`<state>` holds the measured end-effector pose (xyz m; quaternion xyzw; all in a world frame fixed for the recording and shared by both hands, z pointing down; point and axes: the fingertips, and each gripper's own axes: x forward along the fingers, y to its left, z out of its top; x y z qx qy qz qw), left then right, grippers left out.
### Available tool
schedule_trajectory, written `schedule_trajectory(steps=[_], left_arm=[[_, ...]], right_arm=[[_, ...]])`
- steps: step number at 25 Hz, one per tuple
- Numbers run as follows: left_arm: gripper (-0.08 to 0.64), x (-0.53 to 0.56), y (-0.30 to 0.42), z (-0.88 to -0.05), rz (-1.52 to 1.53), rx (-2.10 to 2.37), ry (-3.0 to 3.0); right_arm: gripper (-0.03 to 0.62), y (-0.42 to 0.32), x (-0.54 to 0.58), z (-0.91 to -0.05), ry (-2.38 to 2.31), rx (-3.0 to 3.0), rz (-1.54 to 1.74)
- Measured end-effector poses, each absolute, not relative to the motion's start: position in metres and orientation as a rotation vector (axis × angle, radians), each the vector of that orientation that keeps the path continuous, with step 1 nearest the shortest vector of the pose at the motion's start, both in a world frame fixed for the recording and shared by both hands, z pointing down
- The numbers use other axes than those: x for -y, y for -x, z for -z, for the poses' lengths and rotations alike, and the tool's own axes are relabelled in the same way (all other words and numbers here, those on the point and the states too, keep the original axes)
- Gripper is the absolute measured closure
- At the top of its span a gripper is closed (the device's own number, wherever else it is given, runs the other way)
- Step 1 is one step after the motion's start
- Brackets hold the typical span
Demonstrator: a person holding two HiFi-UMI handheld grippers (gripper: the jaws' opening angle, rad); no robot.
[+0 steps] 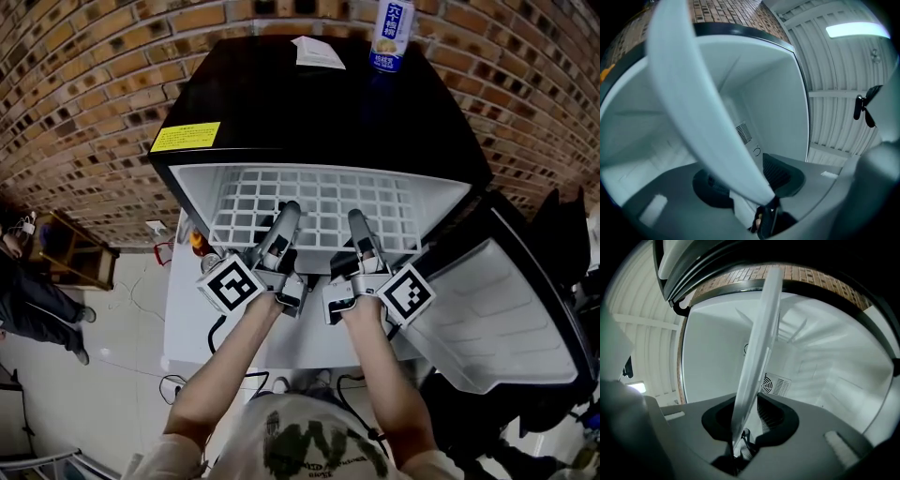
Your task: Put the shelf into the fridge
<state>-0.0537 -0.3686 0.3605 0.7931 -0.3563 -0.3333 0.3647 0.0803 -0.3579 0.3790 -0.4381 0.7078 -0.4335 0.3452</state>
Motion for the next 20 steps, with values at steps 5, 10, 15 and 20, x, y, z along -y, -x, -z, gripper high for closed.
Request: schedule_trajectory(steps=[5,10,15,20], left_arm=[[0.385,0.386,0.054,-0.361,0.857,0.925,-2.058],[0.385,0.399,0.055,-0.36,0.869,0.933,-2.054],[0.383,0.409,0.054,-0.36,0.888,0.927,-2.042],[0.38,0.414,0.056,-0.36,0.885,0.949,-2.049]], right_arm=[[0.511,-0.079,0.376,-0.378,1.14,-1.841,1.119],[0.511,-0.079,0.389,-0.38,1.157,-1.83,1.141],[0.509,-0.08,0.398,-0.38,1.163,-1.823,1.149],[0.508,-0.08,0.403,-0.38,1.155,-1.818,1.154]])
